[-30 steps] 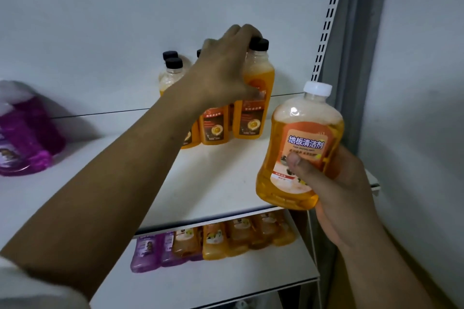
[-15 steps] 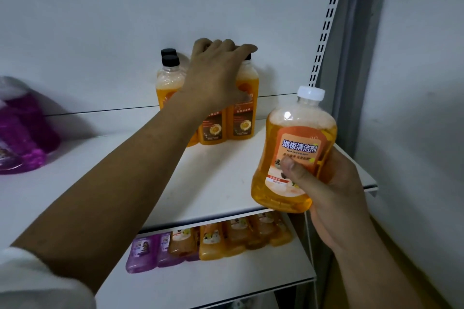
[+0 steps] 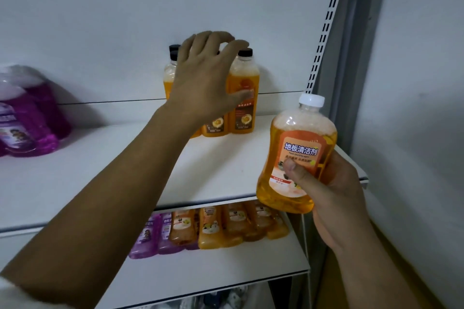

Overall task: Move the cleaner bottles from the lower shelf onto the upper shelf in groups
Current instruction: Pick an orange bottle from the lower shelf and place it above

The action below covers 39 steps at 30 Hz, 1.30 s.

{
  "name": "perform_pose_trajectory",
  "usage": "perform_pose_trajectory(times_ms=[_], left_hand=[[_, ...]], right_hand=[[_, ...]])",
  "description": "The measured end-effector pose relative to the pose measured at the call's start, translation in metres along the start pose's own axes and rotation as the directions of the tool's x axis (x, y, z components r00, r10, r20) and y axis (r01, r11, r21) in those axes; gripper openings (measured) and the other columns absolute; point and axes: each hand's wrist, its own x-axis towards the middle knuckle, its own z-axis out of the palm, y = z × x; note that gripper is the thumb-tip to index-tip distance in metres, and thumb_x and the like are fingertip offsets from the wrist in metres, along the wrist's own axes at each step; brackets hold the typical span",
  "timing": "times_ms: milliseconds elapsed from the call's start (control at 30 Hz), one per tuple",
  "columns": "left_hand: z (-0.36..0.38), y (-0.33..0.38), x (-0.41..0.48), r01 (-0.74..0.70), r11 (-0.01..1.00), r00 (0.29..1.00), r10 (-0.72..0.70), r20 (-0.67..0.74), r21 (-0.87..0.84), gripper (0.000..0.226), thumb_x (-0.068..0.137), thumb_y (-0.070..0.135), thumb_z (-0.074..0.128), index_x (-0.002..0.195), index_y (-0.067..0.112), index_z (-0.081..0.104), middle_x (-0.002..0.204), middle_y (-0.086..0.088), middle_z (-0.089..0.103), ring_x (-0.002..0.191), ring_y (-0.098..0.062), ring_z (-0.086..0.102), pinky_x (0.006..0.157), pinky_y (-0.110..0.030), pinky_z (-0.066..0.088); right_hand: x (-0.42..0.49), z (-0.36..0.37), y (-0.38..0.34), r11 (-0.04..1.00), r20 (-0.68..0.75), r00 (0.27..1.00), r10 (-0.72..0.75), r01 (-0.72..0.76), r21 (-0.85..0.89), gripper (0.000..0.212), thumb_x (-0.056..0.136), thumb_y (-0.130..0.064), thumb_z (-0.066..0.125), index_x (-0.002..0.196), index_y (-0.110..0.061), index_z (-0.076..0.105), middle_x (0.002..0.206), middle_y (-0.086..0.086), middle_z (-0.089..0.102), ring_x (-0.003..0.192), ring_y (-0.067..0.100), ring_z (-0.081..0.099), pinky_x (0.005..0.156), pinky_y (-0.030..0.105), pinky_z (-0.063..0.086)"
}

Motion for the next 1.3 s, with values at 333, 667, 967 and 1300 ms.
perform_pose_trajectory(times_ms=[333, 667, 967, 1300], left_hand=[[-0.094, -0.003, -0.181, 0.296, 0.955, 0.947, -0.297, 0.123, 0.027, 0.062, 0.093, 0.061, 0.064, 0.146, 0.033, 0.05, 0.146, 0.007, 0.056, 0.137, -0.02, 0.049, 0.112, -0.045, 0.038], [-0.213, -0.029, -0.343, 0.577, 0.735, 0.733, -0.658, 0.171, 0.355, 0.063, 0.094, 0.062, 0.06, 0.15, 0.034, 0.046, 0.147, 0.01, 0.055, 0.131, -0.016, 0.054, 0.105, -0.038, 0.044], [-0.318, -0.071, -0.462, 0.729, 0.571, 0.599, -0.799, 0.052, 0.376, 0.067, 0.094, 0.066, 0.055, 0.153, 0.037, 0.041, 0.149, 0.009, 0.053, 0.135, -0.018, 0.051, 0.111, -0.048, 0.043], [-0.428, -0.168, -0.58, 0.785, 0.504, 0.533, -0.846, 0.022, 0.36, 0.069, 0.093, 0.07, 0.051, 0.153, 0.038, 0.038, 0.15, 0.007, 0.054, 0.14, -0.02, 0.048, 0.118, -0.054, 0.038]], right_hand=[[-0.036, 0.024, -0.004, 0.995, 0.173, 0.985, -0.017, -0.001, 0.102, 0.08, 0.048, -0.077, 0.088, 0.115, -0.036, 0.074, 0.114, -0.002, 0.079, 0.106, 0.021, 0.076, 0.097, 0.055, 0.058], [-0.103, 0.123, 0.007, 0.98, 0.495, 0.869, -0.03, -0.072, 0.185, 0.082, 0.048, -0.079, 0.087, 0.113, -0.03, 0.074, 0.108, -0.003, 0.08, 0.099, 0.021, 0.078, 0.091, 0.055, 0.06], [-0.193, 0.258, -0.006, 0.98, 0.688, 0.718, -0.102, -0.046, 0.194, 0.069, 0.052, -0.074, 0.089, 0.106, -0.033, 0.076, 0.103, 0.002, 0.081, 0.096, 0.024, 0.079, 0.09, 0.055, 0.061], [-0.296, 0.447, -0.01, 0.989, 0.744, 0.661, -0.095, -0.024, 0.148, 0.052, 0.071, -0.046, 0.09, 0.112, -0.019, 0.074, 0.103, 0.002, 0.081, 0.097, 0.024, 0.078, 0.092, 0.055, 0.061]])
